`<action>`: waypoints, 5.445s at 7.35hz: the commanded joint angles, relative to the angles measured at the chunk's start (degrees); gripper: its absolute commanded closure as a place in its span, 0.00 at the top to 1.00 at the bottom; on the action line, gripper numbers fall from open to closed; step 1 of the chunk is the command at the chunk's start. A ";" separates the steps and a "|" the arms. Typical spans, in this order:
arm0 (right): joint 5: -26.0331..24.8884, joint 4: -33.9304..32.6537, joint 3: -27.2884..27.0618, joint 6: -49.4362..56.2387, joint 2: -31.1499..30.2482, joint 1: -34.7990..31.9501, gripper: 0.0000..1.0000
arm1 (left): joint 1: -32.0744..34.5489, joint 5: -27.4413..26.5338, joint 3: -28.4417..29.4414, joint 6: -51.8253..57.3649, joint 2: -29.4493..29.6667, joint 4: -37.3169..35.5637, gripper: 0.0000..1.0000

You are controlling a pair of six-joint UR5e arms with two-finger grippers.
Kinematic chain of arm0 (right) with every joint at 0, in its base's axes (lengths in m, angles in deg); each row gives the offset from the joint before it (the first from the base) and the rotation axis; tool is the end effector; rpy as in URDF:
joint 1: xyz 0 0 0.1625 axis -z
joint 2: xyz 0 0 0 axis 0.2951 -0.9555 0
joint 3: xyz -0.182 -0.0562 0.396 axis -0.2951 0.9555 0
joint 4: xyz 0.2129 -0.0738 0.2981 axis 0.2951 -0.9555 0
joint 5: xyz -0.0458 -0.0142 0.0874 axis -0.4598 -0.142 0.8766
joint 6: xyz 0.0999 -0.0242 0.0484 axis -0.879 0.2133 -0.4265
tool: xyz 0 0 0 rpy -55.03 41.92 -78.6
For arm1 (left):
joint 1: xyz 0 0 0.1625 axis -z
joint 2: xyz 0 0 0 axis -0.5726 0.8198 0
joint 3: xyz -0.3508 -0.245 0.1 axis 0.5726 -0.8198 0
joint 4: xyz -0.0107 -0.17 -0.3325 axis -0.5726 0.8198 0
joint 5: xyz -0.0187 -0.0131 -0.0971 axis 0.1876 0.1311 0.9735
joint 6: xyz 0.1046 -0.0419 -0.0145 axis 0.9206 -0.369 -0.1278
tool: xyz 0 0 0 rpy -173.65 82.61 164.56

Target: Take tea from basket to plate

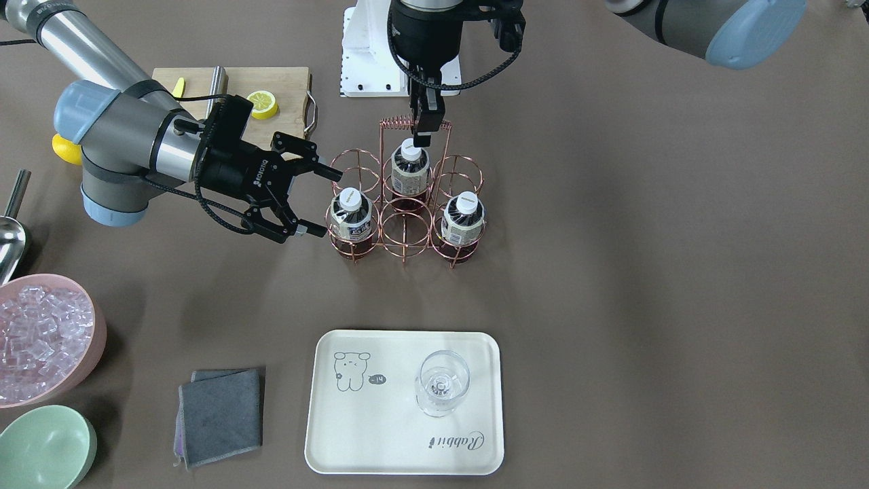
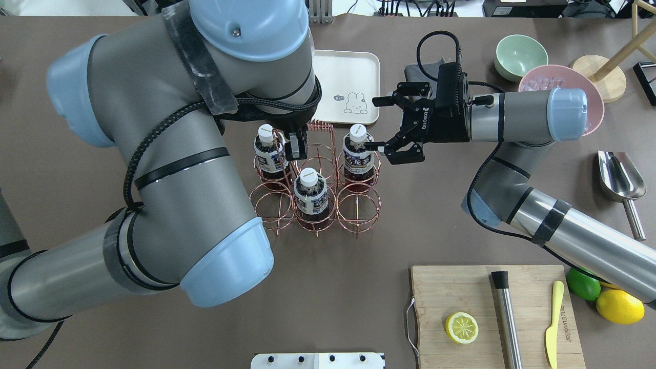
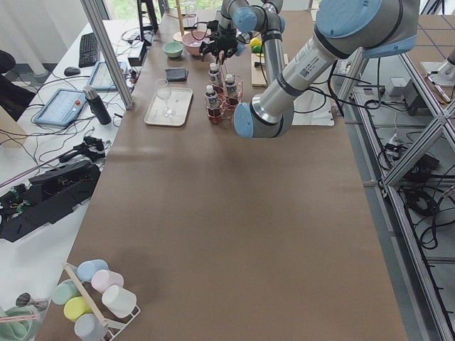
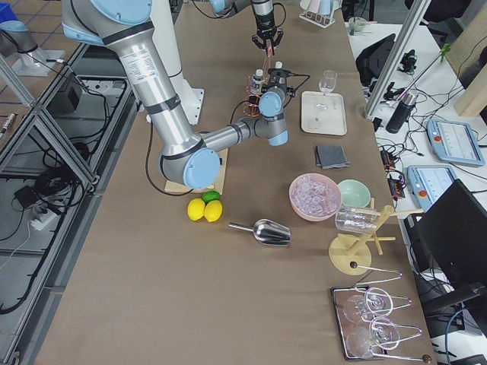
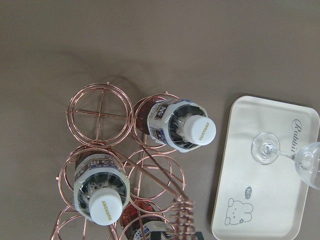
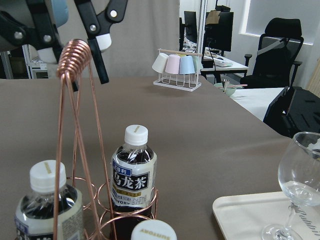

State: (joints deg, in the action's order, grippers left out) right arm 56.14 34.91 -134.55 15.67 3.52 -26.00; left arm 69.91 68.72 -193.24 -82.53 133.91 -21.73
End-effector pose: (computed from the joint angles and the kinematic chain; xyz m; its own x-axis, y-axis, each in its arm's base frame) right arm -0.3869 -0.4712 0.3162 0.1821 -0.9767 0.1134 -0.3417 0.0453 0.9387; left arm 0.4370 -0.4379 0.0629 -0.2401 -0.9665 -0.0902 0.6447 -0.0893 -0.7592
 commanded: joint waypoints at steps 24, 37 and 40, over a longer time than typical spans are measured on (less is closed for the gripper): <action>-7.17 -5.21 -0.52 -13.00 5.57 -12.20 0.00 | 6.13 2.00 -8.20 5.83 -4.47 -4.29 0.00; -35.75 3.75 27.92 -10.10 18.34 1.05 0.00 | 54.84 12.48 45.56 51.66 -21.91 43.94 0.00; -36.81 4.98 28.19 -10.10 18.16 2.20 0.00 | 54.67 12.48 43.98 48.95 -20.86 42.64 0.00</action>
State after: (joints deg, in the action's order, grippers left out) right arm 19.98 39.09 -106.51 5.61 21.82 -24.51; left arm 124.65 81.26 -148.23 -31.65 112.37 21.81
